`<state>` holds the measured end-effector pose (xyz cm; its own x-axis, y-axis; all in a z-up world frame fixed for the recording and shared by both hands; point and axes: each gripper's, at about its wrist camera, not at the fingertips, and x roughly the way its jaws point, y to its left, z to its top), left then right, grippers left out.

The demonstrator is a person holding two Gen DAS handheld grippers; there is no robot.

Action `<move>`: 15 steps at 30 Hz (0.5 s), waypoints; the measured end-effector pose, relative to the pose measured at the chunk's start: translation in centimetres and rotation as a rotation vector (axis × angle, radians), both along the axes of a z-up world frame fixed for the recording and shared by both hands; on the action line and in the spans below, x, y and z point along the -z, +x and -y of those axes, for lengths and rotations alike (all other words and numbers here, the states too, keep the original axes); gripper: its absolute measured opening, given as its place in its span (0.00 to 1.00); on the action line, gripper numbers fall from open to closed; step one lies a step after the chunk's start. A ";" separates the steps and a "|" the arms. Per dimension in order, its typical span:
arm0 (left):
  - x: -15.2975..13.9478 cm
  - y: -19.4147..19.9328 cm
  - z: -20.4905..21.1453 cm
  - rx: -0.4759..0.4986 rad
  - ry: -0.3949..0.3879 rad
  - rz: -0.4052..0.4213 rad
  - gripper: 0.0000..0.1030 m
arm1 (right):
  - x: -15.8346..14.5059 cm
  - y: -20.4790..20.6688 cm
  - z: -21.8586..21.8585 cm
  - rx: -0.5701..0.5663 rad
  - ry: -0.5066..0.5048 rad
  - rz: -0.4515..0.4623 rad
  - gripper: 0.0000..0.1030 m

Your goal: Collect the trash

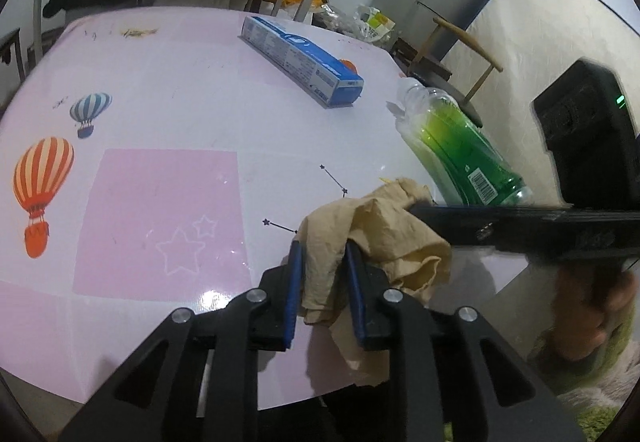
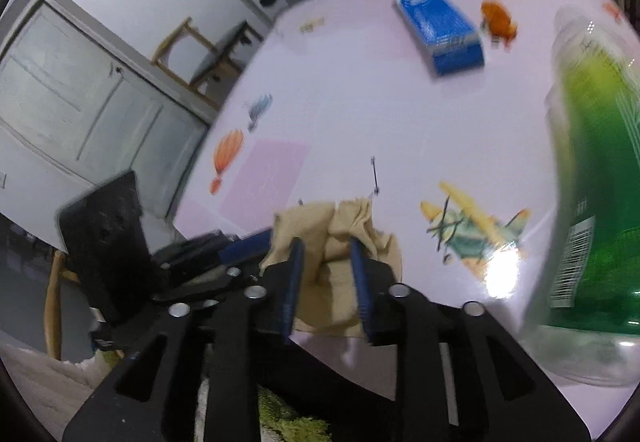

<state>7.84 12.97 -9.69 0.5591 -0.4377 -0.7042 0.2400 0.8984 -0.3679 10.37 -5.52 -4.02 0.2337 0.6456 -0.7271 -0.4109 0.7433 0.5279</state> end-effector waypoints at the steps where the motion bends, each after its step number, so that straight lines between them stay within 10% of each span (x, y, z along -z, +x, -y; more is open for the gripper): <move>1: 0.0 -0.1 0.0 0.001 0.007 0.003 0.20 | -0.5 -0.1 0.4 0.007 0.014 0.017 0.36; 3: 0.0 -0.2 0.2 0.002 0.024 0.013 0.20 | -0.8 0.1 0.9 0.024 0.020 0.037 0.54; 8: -0.1 -0.4 0.3 0.001 0.039 0.023 0.20 | 1.3 1.2 -0.2 0.018 0.030 -0.042 0.58; 15: -0.2 -0.8 0.2 0.004 0.040 0.033 0.20 | 3.2 2.0 -1.7 0.001 -0.006 -0.111 0.26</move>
